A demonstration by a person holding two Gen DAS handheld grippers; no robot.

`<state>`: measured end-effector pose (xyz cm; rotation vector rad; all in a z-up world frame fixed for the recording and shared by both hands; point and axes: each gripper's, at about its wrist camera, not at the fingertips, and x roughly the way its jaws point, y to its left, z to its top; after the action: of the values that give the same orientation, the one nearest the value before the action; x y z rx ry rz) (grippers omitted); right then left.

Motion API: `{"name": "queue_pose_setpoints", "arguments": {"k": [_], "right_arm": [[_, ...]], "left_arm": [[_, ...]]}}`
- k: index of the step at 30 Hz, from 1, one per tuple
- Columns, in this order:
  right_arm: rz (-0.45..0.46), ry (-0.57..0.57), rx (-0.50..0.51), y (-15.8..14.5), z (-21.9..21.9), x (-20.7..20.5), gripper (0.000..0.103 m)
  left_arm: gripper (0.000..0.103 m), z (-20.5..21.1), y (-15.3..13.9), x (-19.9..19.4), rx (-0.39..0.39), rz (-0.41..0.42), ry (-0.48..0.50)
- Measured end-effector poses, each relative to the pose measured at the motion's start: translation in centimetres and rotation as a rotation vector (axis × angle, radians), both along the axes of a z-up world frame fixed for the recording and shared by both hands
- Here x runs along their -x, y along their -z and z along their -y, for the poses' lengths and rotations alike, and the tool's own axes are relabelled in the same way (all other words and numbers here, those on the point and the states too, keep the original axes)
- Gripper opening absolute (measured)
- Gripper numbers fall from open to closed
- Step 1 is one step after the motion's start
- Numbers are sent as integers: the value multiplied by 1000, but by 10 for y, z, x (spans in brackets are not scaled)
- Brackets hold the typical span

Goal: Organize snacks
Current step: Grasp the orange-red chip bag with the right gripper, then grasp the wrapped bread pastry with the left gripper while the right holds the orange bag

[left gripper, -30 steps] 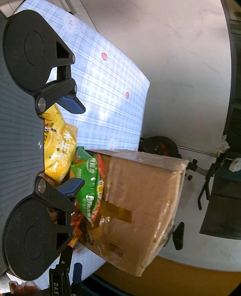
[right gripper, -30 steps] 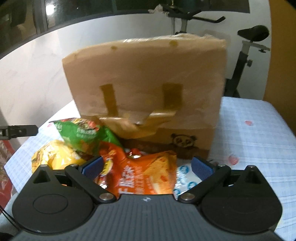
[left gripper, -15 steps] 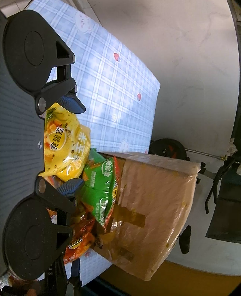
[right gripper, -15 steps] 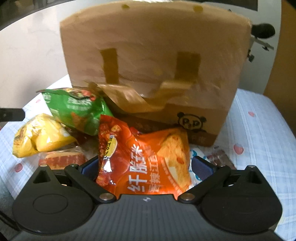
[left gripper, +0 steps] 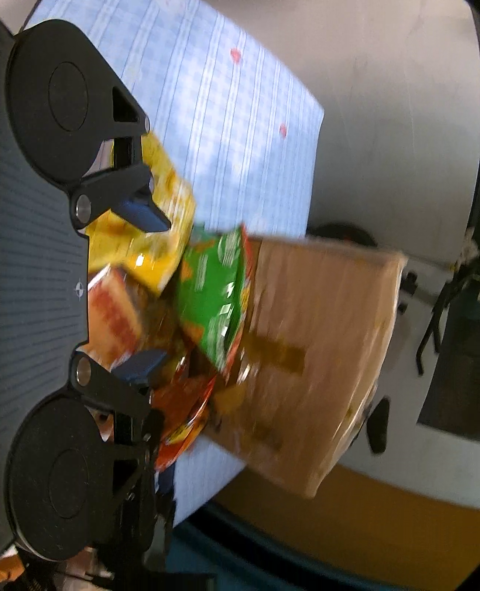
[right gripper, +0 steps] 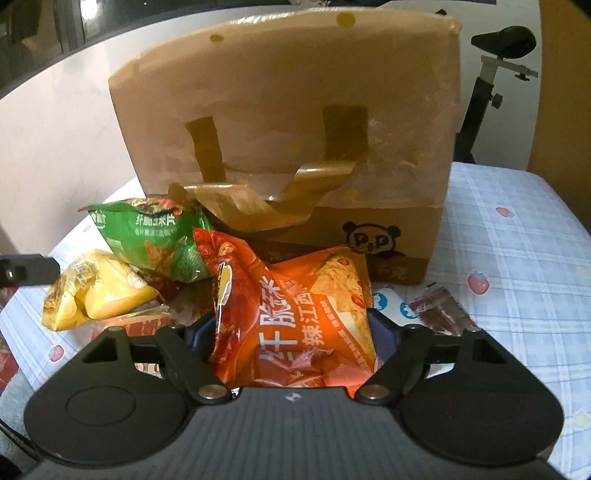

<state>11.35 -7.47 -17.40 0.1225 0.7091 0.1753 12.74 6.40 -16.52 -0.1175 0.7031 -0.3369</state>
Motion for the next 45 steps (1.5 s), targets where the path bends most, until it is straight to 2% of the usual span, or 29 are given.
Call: {"name": "queue_pose_setpoints", "arguments": {"k": [2,5,10,14,18,21,29,33,40,45], "right_arm": [[14,5,4,-4,2,5,80],[34,13,9,-9,6,11,80],[50,21,0,-12,12,22,80],[46,25,-9,-9,16,29,80],[47,37,-23,-9,21,31,80],[45,41,-26,-8,21,30,80],[49,44,-34,-9,22,31,80],[53,49,-36,-10,24,33,80],[60,46,-44,-12,24,36,80],[64,39,-46,-14,22,38,80]], "left_arm": [[63,6,2,2,11,-21,25],[62,16,8,4,28,-63,53],[62,31,26,3,-33,-146,79],[62,34,41,-4,-73,-228,38],[65,33,50,-11,-110,-260,23],[74,38,54,-20,-131,-257,28],[80,56,56,-47,-186,-196,42],[80,56,59,-53,-173,-177,64],[79,41,54,-47,-95,-205,74],[82,41,57,-34,-114,-202,128]]}}
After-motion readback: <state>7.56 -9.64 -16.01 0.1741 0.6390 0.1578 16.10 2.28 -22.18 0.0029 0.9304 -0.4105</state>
